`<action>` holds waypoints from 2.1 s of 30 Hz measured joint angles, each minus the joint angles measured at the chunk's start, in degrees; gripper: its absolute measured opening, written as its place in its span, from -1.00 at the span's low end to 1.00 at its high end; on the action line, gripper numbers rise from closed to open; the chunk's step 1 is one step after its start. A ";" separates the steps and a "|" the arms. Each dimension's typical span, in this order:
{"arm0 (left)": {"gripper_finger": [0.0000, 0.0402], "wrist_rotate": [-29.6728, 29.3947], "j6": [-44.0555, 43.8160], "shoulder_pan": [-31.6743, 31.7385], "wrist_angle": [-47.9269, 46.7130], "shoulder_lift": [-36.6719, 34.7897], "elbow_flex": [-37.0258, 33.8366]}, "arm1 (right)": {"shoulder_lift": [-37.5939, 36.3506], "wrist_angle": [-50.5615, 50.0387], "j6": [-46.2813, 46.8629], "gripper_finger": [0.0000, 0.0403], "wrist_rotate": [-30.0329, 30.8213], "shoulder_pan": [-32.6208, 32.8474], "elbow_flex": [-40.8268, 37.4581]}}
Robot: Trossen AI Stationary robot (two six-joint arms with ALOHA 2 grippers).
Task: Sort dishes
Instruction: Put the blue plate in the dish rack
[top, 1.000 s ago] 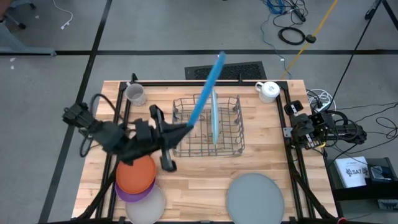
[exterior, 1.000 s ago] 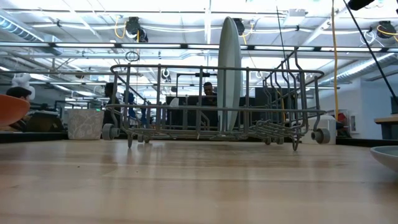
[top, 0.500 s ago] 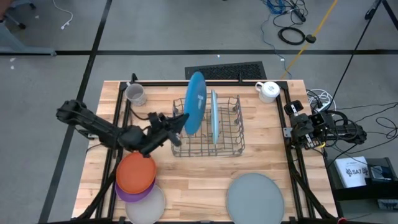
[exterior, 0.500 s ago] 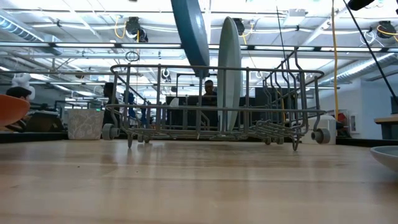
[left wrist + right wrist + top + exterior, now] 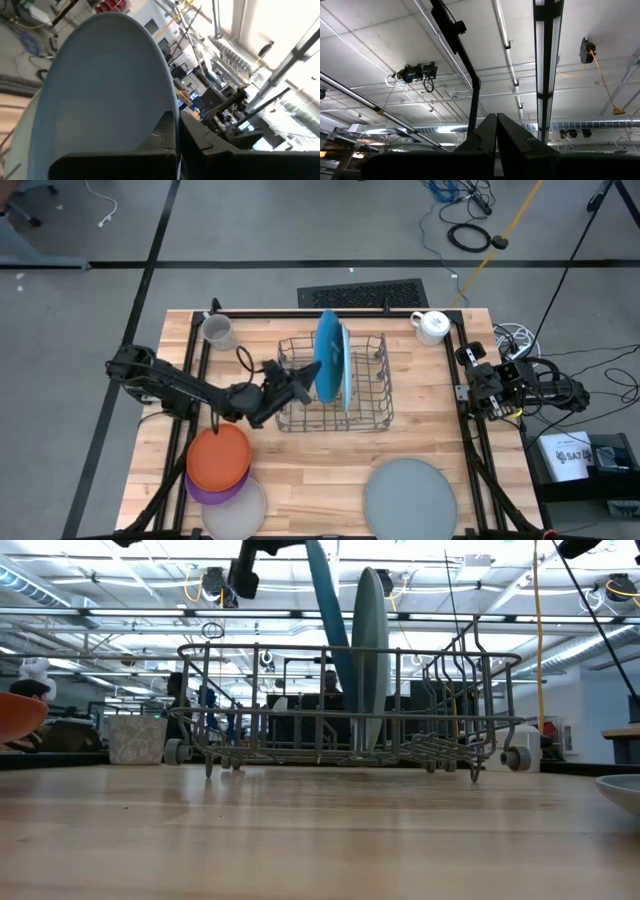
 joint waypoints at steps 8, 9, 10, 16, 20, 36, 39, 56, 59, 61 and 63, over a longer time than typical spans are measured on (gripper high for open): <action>-1.00 -5.12 -3.78 -0.14 0.15 2.64 0.04 | 0.02 0.02 -0.93 -0.96 0.15 -0.01 0.00; -1.00 -6.12 -3.80 -0.30 0.17 2.71 0.04 | 0.01 0.02 -1.03 -0.96 0.15 -0.01 0.00; -1.00 -7.14 -3.55 -0.52 0.21 2.71 0.04 | 0.00 0.02 -1.03 -0.96 0.18 0.00 0.00; -1.00 -10.06 -2.38 -1.51 0.26 2.69 0.07 | 0.00 0.02 -1.03 -0.96 0.22 0.01 0.00; -1.00 -10.87 -0.51 -2.48 2.89 2.71 0.04 | 0.01 0.01 -1.05 -0.96 0.21 0.00 0.00; -1.00 -9.99 4.51 -3.43 6.18 2.51 0.07 | 0.02 -0.07 -1.31 -0.96 0.19 -0.01 0.00; -1.00 -10.43 1.21 -3.16 3.08 2.50 0.07 | 0.00 -0.10 -1.31 -0.96 0.19 -0.01 0.00; -1.00 -5.94 -6.97 0.52 -0.55 4.34 0.07 | 0.00 -0.20 -1.53 -0.96 0.22 -0.01 0.00; -1.00 -5.99 -7.02 0.55 -0.66 5.20 0.07 | 0.00 -0.20 -1.56 -0.96 0.19 0.01 0.00; -1.00 -5.94 -7.06 0.57 -0.63 5.20 0.07 | 0.00 -0.20 -2.13 -0.96 0.19 0.00 0.00; -0.99 -5.28 -7.02 0.82 -0.42 5.16 0.07 | 0.00 -0.23 -2.52 -0.96 0.19 0.01 0.00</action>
